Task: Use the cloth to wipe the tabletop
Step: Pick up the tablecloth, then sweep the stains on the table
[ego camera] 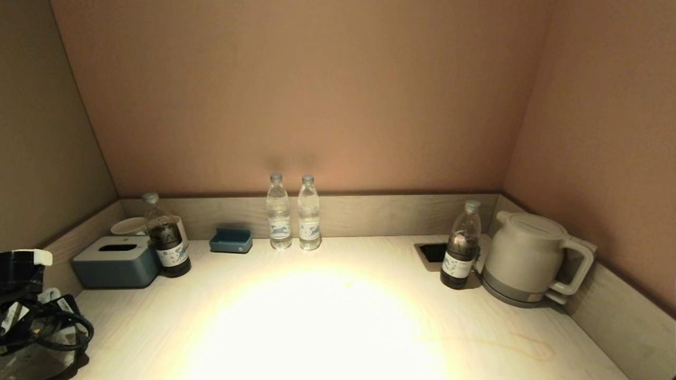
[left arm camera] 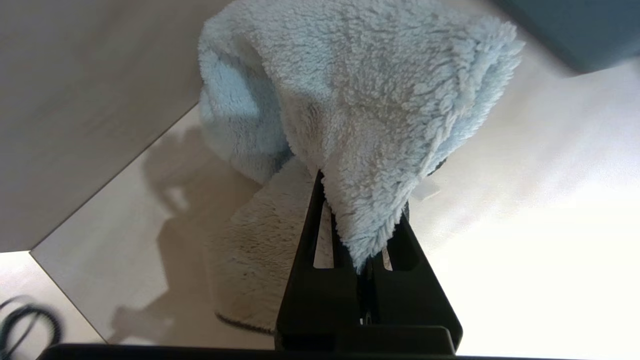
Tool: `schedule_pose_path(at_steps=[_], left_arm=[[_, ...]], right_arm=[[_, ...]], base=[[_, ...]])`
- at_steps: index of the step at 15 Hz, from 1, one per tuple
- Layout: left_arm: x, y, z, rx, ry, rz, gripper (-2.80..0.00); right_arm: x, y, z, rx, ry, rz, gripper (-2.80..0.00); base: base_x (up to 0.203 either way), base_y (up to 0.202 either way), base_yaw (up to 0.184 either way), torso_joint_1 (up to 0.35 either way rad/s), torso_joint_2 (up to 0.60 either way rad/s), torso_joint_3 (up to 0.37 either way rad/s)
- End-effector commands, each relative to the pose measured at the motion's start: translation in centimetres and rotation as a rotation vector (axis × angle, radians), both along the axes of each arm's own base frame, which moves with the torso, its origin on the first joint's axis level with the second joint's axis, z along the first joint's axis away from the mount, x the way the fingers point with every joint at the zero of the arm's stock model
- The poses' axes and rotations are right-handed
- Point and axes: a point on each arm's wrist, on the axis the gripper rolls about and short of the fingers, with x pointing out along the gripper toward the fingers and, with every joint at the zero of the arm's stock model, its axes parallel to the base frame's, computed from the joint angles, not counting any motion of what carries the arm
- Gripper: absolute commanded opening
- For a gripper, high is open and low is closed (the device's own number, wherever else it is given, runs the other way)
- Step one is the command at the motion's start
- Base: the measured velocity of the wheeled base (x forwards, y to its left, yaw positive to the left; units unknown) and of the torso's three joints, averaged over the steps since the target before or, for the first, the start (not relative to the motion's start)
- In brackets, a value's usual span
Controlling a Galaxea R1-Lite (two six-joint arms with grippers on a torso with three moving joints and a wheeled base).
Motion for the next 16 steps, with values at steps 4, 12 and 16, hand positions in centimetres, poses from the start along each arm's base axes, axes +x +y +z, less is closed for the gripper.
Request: schedule_pose_path(at_steps=[4, 12, 16], left_arm=[[-3.7, -5.7, 11.0, -0.032, -0.370, -0.233, -2.80], [-6.9, -16.9, 14.0, -0.255, -0.459, -0.864, -2.80], [-4.2, -19.2, 10.4, -0.272, -0.356, -0.906, -2.80]], right_arm=[[0.0, 0.0, 0.0, -0.001, 0.001, 0.000, -2.80], [0.0, 0.0, 0.0, 0.000, 0.001, 0.001, -2.80], [0.0, 0.0, 0.0, 0.000, 0.001, 0.001, -2.80]], base=[[0.000, 0.000, 0.000, 0.000, 0.00, 0.000], [0.000, 0.000, 0.000, 0.000, 0.00, 0.000], [0.000, 0.000, 0.000, 0.000, 0.00, 0.000]])
